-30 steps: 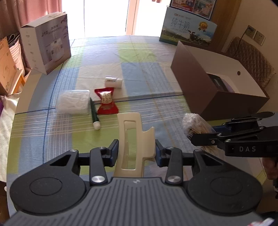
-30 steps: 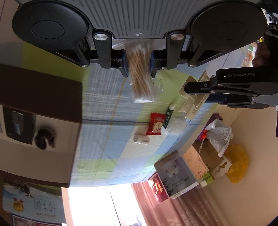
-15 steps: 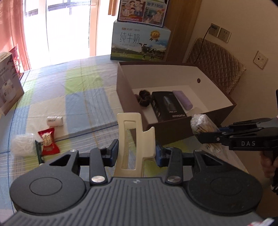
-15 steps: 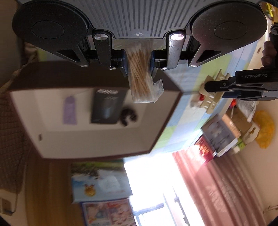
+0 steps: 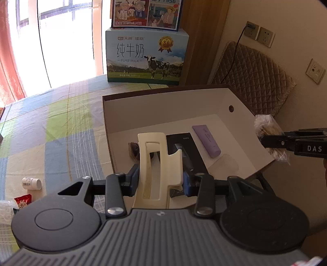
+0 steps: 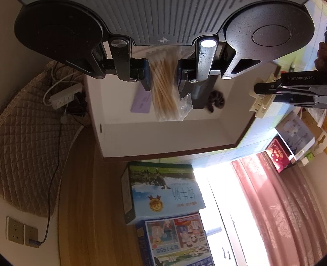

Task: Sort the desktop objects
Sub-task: 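Carry the hair clip with the left tool into the brown box while the right tool carries the swabs, then open the left tool to drop the hair clip while the right tool releases the swab bag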

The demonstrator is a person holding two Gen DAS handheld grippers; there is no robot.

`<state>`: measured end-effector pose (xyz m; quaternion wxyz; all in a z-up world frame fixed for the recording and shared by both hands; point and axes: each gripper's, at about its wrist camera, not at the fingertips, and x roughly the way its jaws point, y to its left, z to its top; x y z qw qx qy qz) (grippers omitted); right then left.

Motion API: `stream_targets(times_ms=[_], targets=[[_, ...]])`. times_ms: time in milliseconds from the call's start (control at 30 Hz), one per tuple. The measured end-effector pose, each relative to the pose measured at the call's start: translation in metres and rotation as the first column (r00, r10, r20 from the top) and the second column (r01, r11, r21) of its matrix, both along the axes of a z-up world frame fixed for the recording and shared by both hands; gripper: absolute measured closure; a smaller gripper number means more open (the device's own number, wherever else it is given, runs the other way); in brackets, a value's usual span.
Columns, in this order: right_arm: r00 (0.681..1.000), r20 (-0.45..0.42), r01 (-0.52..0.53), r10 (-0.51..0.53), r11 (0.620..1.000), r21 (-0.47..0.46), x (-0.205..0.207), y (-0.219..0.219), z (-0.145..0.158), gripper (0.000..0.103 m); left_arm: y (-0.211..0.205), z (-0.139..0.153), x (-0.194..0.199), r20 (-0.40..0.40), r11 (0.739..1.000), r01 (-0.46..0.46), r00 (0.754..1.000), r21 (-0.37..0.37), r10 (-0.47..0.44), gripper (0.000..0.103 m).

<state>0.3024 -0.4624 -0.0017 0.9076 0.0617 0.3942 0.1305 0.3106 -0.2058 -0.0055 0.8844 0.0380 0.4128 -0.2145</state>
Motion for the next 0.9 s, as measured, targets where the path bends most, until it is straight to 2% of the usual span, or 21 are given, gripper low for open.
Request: stream_targets(times_ms=[233, 500, 767, 900], targets=[[0.998, -0.061, -0.003, 0.002, 1.0, -0.029, 0.034, -0.015, -0.024, 0.081, -0.024, -0.025, 0.036, -0.037, 0.997, -0.017, 0.999, 0.078, 0.02, 0.067], [0.996, -0.091, -0.01, 0.006, 0.999, -0.045, 0.051, -0.022, -0.039, 0.081, -0.038, -0.047, 0.054, -0.063, 0.987, -0.008, 0.998, 0.158, 0.018, 0.067], [0.995, -0.102, -0.017, 0.009, 0.997, -0.078, 0.058, -0.021, -0.045, 0.081, -0.053, -0.066, 0.061, -0.056, 0.958, 0.024, 0.998, 0.287, -0.009, 0.067], [0.994, -0.105, -0.018, 0.009, 0.996, -0.09, 0.06, -0.022, -0.048, 0.081, -0.056, -0.068, 0.065, -0.051, 0.948, 0.033, 0.999, 0.317, -0.018, 0.067]])
